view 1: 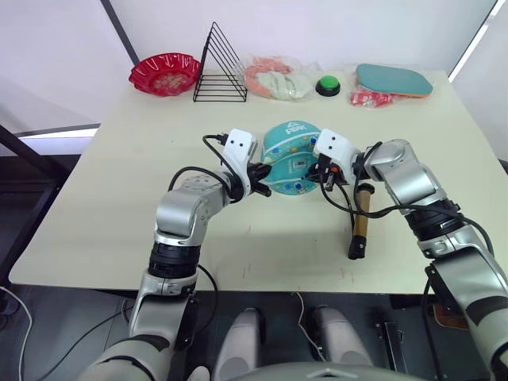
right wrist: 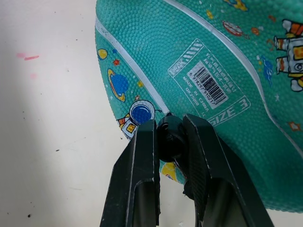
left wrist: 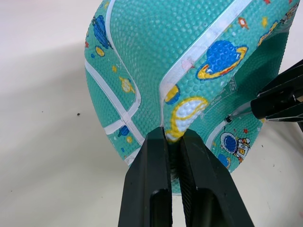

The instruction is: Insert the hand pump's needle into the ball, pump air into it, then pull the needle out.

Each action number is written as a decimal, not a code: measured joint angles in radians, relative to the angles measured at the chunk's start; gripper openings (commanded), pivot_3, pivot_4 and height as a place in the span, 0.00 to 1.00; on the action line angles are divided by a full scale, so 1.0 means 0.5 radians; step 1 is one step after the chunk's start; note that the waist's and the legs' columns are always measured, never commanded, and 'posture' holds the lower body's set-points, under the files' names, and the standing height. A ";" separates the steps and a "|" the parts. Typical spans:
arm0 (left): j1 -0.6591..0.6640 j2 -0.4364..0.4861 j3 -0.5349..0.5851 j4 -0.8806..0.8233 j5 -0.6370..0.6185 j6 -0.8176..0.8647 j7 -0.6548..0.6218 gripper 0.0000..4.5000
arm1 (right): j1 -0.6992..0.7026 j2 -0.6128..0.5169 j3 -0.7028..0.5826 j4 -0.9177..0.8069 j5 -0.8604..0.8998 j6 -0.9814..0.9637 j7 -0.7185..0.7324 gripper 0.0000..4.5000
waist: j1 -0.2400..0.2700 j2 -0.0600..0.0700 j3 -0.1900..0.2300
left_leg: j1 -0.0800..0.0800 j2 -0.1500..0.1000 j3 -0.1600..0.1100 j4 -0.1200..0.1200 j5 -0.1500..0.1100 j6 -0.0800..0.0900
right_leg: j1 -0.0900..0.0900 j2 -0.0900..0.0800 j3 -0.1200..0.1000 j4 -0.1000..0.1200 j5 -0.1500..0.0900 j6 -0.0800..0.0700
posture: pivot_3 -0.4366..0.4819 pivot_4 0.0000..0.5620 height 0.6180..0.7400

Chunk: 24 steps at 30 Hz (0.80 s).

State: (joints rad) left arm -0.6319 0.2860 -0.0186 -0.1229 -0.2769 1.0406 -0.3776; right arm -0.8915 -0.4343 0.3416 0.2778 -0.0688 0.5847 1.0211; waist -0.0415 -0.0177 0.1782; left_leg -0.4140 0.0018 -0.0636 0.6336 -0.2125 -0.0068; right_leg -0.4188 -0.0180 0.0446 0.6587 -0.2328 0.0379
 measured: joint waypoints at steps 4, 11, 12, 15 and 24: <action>0.000 0.000 0.000 0.000 -0.002 0.001 0.006 0.00 | -0.005 -0.014 0.103 -0.068 -0.095 -0.042 -0.020 0.06 | -0.004 0.000 0.000 | 0.001 0.000 0.001 0.000 0.000 0.000 | 0.000 0.001 0.001 0.001 0.000 0.000 | 0.48 0.27 1.00; 0.003 0.005 0.005 0.002 -0.001 0.009 0.032 0.00 | -0.085 0.058 0.339 -0.146 -0.356 0.000 -0.100 0.06 | -0.015 0.000 0.000 | 0.005 0.001 0.004 0.004 0.001 -0.001 | 0.000 0.004 0.003 0.006 0.001 -0.001 | 0.48 0.27 1.00; 0.005 0.006 0.008 0.002 -0.001 0.010 0.033 0.00 | -0.095 0.073 0.369 -0.142 -0.398 0.005 -0.109 0.06 | -0.018 0.000 0.000 | 0.005 0.001 0.004 0.004 0.001 -0.002 | 0.000 0.005 0.003 0.007 0.002 -0.002 | 0.48 0.27 1.00; 0.012 0.006 0.013 0.002 -0.001 0.012 0.041 0.00 | -0.122 0.107 0.433 -0.112 -0.475 0.008 -0.123 0.06 | -0.030 -0.001 -0.001 | 0.010 0.002 0.004 0.005 0.001 -0.002 | 0.005 0.005 0.003 0.007 0.002 -0.003 | 0.48 0.27 1.00; 0.030 0.005 0.021 0.001 0.004 0.044 0.089 0.00 | -0.235 0.249 0.490 0.174 -0.597 -0.054 -0.143 0.06 | -0.060 -0.004 -0.003 | 0.034 0.004 0.008 0.004 0.001 -0.002 | 0.023 0.009 0.010 0.009 -0.001 0.003 | 0.48 0.27 1.00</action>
State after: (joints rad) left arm -0.6170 0.2887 -0.0082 -0.1222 -0.2750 1.0623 -0.3329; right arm -1.0092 -0.3096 0.5866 0.3646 -0.3673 0.5578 0.9498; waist -0.0715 -0.0196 0.1769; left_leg -0.3969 0.0039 -0.0593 0.6357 -0.2118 -0.0076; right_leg -0.4071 -0.0133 0.0498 0.6631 -0.2331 0.0392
